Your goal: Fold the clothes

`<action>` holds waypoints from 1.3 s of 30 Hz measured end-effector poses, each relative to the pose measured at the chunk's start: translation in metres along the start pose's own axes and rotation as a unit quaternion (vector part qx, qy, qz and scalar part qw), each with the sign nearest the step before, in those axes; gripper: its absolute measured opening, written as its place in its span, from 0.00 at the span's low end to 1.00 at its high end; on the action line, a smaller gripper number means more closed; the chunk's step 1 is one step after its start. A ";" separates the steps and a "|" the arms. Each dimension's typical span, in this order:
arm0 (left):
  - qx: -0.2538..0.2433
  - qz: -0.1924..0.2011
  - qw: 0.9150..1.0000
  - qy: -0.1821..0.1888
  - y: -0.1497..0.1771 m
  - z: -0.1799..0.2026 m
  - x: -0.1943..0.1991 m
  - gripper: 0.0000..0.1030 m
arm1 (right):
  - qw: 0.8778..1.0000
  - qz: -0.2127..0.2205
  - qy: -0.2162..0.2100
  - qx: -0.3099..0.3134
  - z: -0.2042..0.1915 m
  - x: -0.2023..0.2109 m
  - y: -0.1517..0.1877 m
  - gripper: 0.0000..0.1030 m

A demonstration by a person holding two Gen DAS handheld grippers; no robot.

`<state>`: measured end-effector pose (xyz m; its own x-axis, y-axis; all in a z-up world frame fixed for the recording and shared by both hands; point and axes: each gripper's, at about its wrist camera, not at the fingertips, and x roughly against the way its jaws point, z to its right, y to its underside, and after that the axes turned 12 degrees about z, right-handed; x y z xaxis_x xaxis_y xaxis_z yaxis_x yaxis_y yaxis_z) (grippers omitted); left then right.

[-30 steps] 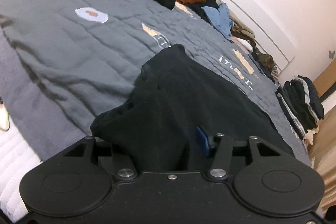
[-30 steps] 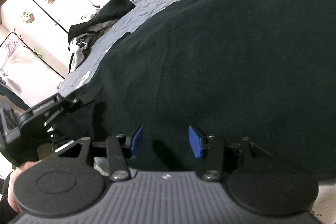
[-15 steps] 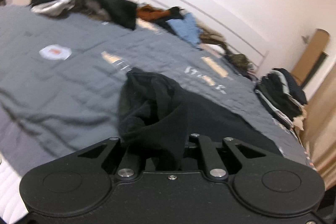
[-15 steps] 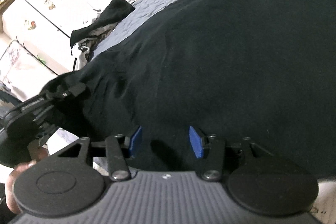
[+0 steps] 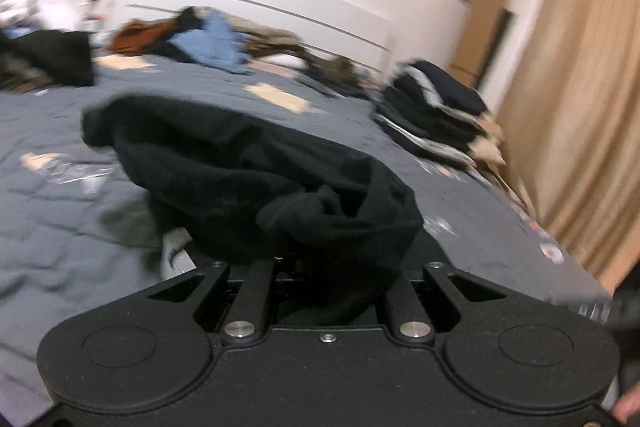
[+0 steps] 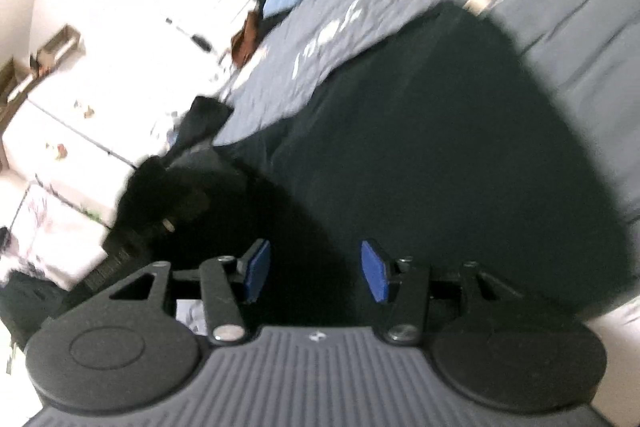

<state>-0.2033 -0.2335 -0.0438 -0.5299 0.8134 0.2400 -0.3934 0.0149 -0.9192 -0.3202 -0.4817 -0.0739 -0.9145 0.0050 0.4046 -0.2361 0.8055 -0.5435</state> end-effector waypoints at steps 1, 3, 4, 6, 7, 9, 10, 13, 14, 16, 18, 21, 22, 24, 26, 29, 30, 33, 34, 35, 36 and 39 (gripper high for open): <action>-0.012 -0.007 1.000 0.013 0.005 0.010 -0.005 0.11 | 1.000 0.004 0.007 0.007 0.005 0.009 -0.009 0.49; -0.035 -0.020 0.998 0.038 0.014 0.031 -0.015 0.11 | 0.999 0.033 0.025 0.005 0.016 0.029 -0.027 0.49; -0.046 -0.028 0.997 0.047 0.020 0.040 -0.020 0.11 | 0.998 0.051 0.033 -0.003 0.022 0.038 -0.034 0.49; -0.062 -0.047 0.995 0.063 0.033 0.056 -0.030 0.11 | 0.996 0.077 0.038 -0.029 0.038 0.055 -0.044 0.49; -0.068 -0.058 0.994 0.070 0.041 0.063 -0.037 0.11 | 0.995 0.087 0.041 -0.039 0.044 0.061 -0.048 0.49; -0.089 -0.082 0.989 0.083 0.056 0.075 -0.047 0.11 | 0.993 0.098 0.046 -0.041 0.051 0.068 -0.051 0.49; -0.102 -0.095 0.986 0.088 0.064 0.080 -0.051 0.11 | 0.993 0.103 0.049 -0.042 0.054 0.072 -0.052 0.49; -0.154 -0.121 0.976 0.095 0.085 0.096 -0.060 0.12 | 0.994 0.093 0.051 -0.036 0.058 0.070 -0.048 0.50; -0.177 -0.124 0.972 0.094 0.092 0.100 -0.060 0.17 | 0.995 0.084 0.050 -0.031 0.059 0.068 -0.047 0.50; -0.200 -0.128 0.965 0.107 0.098 0.102 -0.055 0.32 | 0.996 0.067 0.048 -0.021 0.060 0.063 -0.044 0.50; -0.213 -0.132 0.960 0.125 0.101 0.102 -0.046 0.47 | 0.997 0.053 0.045 -0.013 0.060 0.060 -0.043 0.50; -0.232 -0.138 0.951 0.149 0.104 0.108 -0.031 0.50 | 0.998 0.047 0.042 -0.015 0.060 0.066 -0.040 0.50; -0.238 -0.137 0.949 0.156 0.104 0.109 -0.026 0.51 | 0.998 0.045 0.041 -0.016 0.060 0.068 -0.038 0.50; -0.245 -0.127 0.948 0.159 0.100 0.109 -0.018 0.54 | 0.998 0.040 0.040 -0.018 0.060 0.069 -0.036 0.50; -0.240 -0.113 0.952 0.153 0.093 0.103 -0.011 0.59 | 0.998 0.033 0.043 -0.014 0.058 0.071 -0.031 0.50; -0.207 -0.087 0.964 0.140 0.082 0.088 -0.005 0.61 | 0.999 0.020 0.046 -0.018 0.057 0.068 -0.024 0.50; -0.201 -0.087 0.966 0.136 0.081 0.086 -0.007 0.63 | 0.999 0.016 0.046 -0.020 0.058 0.067 -0.021 0.50; -0.207 -0.090 0.966 0.127 0.080 0.083 -0.010 0.64 | 0.998 0.000 0.048 -0.034 0.061 0.060 -0.015 0.50; -0.220 -0.094 0.963 0.126 0.081 0.084 -0.011 0.64 | 0.998 -0.006 0.048 -0.040 0.062 0.057 -0.013 0.50; -0.236 -0.095 0.958 0.129 0.083 0.087 -0.010 0.64 | 0.998 -0.011 0.049 -0.045 0.063 0.055 -0.011 0.50; -0.252 -0.095 0.954 0.133 0.085 0.091 -0.008 0.64 | 0.997 -0.017 0.051 -0.049 0.064 0.052 -0.009 0.50; -0.295 -0.094 0.941 0.137 0.092 0.098 0.000 0.64 | 0.997 -0.026 0.052 -0.056 0.064 0.049 -0.007 0.50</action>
<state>-0.3131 -0.2886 -0.0981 -0.2469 0.8825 0.4003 0.0683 0.4279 -0.9012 -0.3842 -0.5255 -0.0973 -0.8614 0.0182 0.5076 -0.2387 0.8676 -0.4362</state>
